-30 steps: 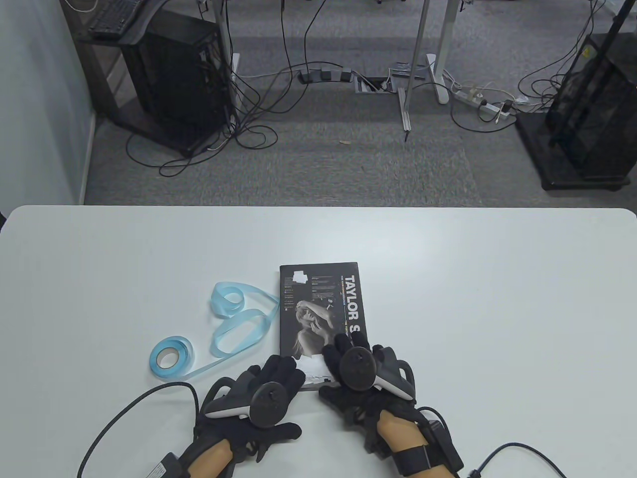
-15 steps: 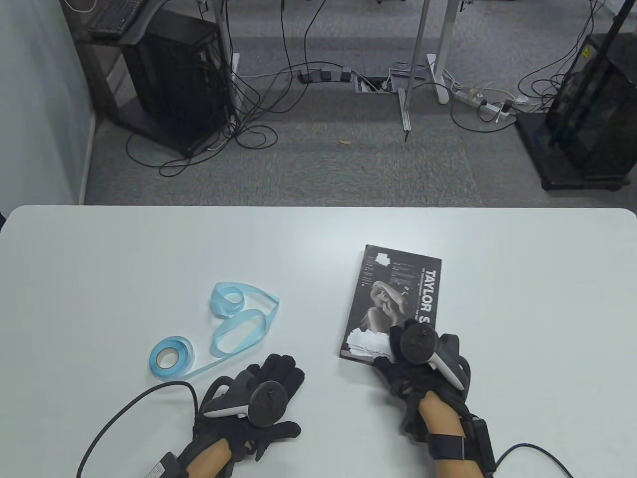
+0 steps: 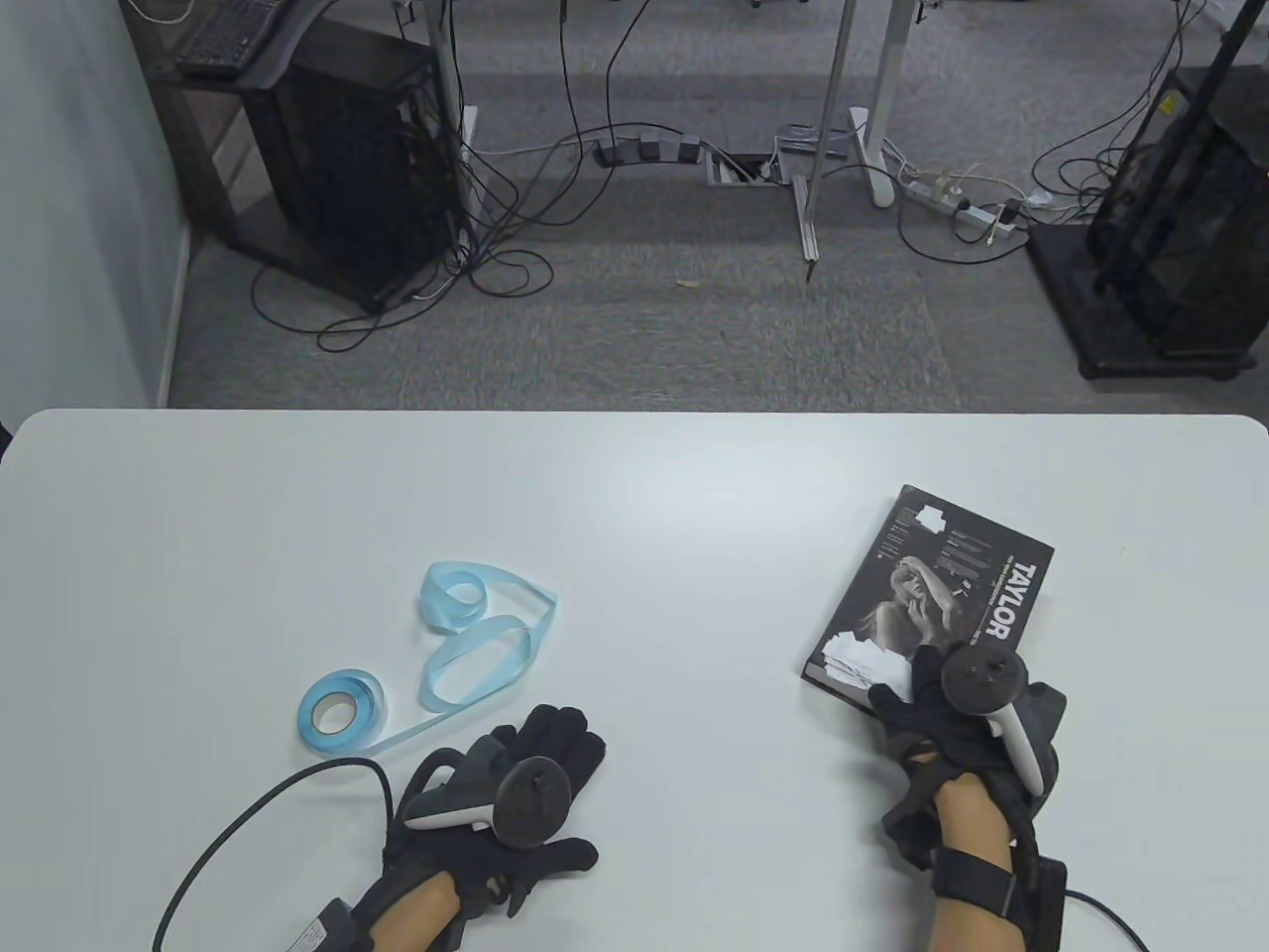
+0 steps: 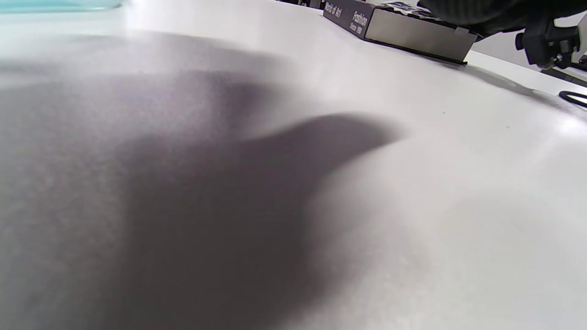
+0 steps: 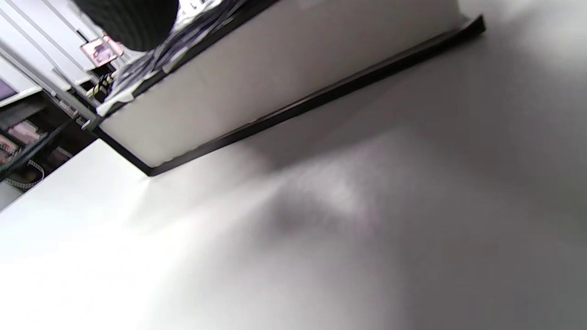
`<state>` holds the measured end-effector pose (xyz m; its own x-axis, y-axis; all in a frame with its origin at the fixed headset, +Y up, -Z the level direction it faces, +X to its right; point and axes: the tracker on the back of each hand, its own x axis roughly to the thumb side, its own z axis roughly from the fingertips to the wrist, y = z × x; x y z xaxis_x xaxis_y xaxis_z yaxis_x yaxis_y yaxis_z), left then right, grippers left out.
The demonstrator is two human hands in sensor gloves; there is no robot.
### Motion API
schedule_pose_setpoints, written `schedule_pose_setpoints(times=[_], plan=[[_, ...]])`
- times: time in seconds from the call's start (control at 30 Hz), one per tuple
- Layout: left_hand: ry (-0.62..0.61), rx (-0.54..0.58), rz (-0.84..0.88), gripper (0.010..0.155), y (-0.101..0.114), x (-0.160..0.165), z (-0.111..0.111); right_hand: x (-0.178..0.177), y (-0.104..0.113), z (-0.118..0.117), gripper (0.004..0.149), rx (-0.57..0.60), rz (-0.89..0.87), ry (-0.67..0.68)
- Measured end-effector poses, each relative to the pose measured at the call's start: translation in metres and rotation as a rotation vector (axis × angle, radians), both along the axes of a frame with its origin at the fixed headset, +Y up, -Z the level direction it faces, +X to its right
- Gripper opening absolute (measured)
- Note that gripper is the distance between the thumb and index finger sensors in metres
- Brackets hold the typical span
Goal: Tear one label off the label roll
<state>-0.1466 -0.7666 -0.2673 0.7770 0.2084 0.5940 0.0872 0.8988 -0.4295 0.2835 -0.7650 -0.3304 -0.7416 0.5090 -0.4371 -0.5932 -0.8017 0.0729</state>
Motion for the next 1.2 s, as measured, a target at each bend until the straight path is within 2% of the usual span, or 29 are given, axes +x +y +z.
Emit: schedule_pose_setpoints(times=[0.27,0.57,0.8,0.9,0.97,1.07,1.2], plan=[[0.001,-0.003,0.000,0.093,0.000,-0.002,0.000,0.022,-0.010,0.001,0.073,0.058,-0.043,-0.083],[0.001,-0.007,0.001,0.093,0.000,-0.001,-0.001,0.027,-0.017,-0.006,0.071,0.102,-0.011,-0.075],[0.004,-0.006,0.004,0.093,0.000,-0.002,-0.002,0.021,-0.011,-0.006,0.074,0.094,0.022,-0.061],[0.008,0.005,0.016,0.093,0.003,-0.005,-0.003,0.003,0.004,-0.006,0.076,0.122,0.067,-0.002],[0.011,0.014,0.027,0.093,0.005,-0.006,-0.004,-0.019,0.014,-0.005,0.077,0.128,0.115,0.085],[0.018,0.020,0.042,0.093,0.007,-0.010,-0.005,-0.059,0.025,-0.001,0.078,0.132,0.175,0.219],[0.045,0.025,0.061,0.094,0.009,-0.016,-0.008,-0.117,0.032,0.004,0.080,0.134,0.150,0.406]])
